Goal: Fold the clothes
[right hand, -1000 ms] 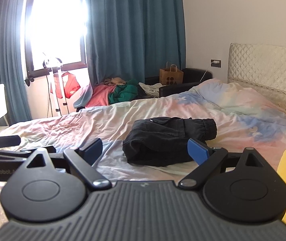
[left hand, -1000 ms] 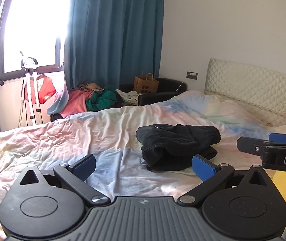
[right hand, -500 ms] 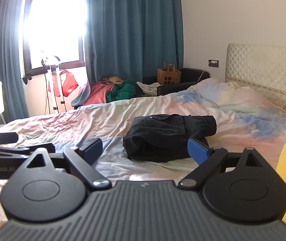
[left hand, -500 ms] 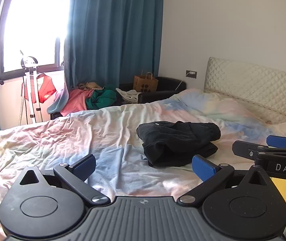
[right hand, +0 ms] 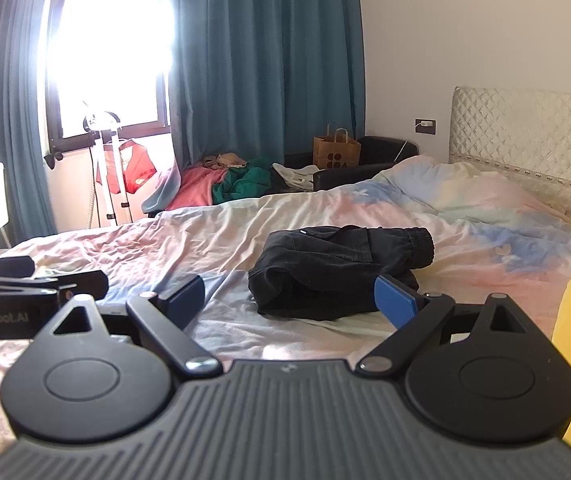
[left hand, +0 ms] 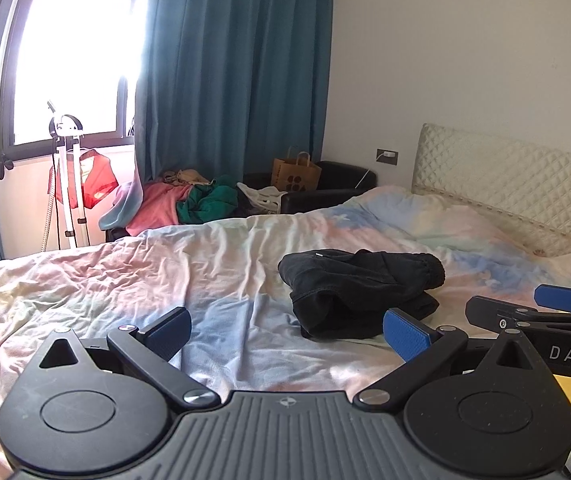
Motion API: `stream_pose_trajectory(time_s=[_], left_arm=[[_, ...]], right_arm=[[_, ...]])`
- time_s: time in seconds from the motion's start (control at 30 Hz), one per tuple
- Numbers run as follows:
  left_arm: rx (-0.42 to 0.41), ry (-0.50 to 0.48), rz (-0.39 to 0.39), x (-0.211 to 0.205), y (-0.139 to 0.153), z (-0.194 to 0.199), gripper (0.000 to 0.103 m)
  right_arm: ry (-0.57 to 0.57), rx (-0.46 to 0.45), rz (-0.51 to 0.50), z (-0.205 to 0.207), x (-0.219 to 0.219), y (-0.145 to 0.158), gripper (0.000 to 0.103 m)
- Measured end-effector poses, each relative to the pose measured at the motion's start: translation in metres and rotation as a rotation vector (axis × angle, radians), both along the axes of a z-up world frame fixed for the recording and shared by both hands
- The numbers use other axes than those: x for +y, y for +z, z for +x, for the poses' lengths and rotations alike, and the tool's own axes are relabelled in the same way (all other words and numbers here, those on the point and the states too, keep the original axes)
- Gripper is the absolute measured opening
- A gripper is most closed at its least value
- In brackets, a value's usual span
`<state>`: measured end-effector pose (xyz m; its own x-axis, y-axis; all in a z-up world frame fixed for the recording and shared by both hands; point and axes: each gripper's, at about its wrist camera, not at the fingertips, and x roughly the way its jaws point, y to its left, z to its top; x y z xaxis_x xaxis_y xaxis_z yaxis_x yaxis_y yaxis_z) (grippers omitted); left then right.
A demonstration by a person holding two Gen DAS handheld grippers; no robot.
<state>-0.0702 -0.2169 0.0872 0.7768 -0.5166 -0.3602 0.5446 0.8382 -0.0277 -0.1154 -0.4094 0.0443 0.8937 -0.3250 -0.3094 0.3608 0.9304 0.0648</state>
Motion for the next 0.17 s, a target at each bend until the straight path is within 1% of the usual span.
stream_pose_trajectory(time_s=[0.17], left_arm=[[-0.005, 0.001, 0.001, 0.0015, -0.0012, -0.0021, 0.103]], right_arm=[[-0.002, -0.003, 0.001, -0.001, 0.0018, -0.0025, 0.094]])
